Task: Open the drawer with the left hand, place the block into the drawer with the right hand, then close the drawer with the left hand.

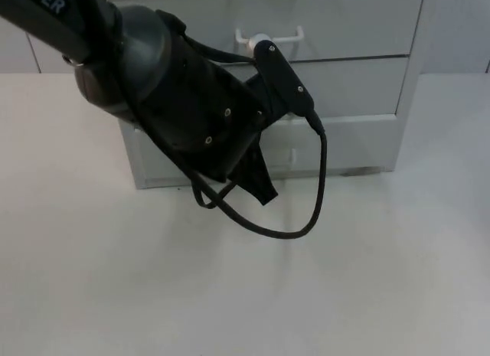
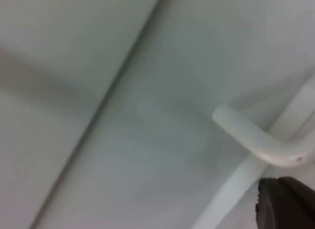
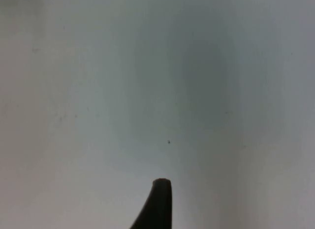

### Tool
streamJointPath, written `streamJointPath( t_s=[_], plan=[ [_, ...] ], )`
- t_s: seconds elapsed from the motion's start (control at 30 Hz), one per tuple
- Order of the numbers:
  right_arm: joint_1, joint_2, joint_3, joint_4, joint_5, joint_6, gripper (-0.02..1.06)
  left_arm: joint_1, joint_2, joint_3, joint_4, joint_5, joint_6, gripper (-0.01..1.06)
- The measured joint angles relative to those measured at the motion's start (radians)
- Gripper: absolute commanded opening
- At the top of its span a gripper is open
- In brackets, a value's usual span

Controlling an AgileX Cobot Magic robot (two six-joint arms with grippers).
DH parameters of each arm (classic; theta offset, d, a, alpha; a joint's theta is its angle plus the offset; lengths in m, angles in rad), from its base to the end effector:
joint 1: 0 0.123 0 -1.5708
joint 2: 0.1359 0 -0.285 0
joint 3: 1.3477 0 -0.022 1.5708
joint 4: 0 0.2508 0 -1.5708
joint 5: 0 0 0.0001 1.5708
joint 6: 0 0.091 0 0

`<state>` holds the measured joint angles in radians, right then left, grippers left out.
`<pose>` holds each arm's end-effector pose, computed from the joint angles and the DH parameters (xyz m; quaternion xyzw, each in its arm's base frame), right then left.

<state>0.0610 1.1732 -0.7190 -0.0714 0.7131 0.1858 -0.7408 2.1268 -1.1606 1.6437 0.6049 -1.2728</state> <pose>0.2110 0.0086 0.2487 0.0400 0.9688 0.0009 0.2445 0.3370 -0.2381 0.1082 0.3844 0.8098 0.2114 0.3896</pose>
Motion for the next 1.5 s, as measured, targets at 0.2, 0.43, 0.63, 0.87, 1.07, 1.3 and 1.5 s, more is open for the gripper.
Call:
streamJointPath(
  t_s=[0.2,0.43,0.63,0.87,1.07,1.3,1.5],
  plan=[
    [0.000,0.000,0.000,0.000,0.000,0.000,0.78,0.008,0.010,0.004,0.057,-0.026,-0.098,0.00],
    [0.000,0.000,0.000,0.000,0.000,0.000,0.78,0.025,0.030,0.006,0.062,-0.018,-0.125,0.00],
    [0.000,0.000,0.000,0.000,-0.007,0.003,0.78,0.027,0.031,0.012,0.060,0.057,-0.129,0.00],
    [0.000,0.000,0.000,0.000,-0.007,0.003,0.78,-0.005,0.018,0.009,-0.061,0.157,0.018,0.00],
    [0.000,0.000,0.000,0.000,-0.007,0.003,0.78,-0.082,-0.048,0.033,-0.363,0.180,0.290,0.00],
    [0.000,0.000,0.000,0.000,-0.007,0.003,0.78,-0.179,-0.238,0.172,-0.584,0.108,0.391,0.00],
    [0.000,0.000,0.000,0.000,-0.007,0.003,0.78,-0.182,-0.469,0.257,-0.860,0.087,0.580,0.00]
  ],
)
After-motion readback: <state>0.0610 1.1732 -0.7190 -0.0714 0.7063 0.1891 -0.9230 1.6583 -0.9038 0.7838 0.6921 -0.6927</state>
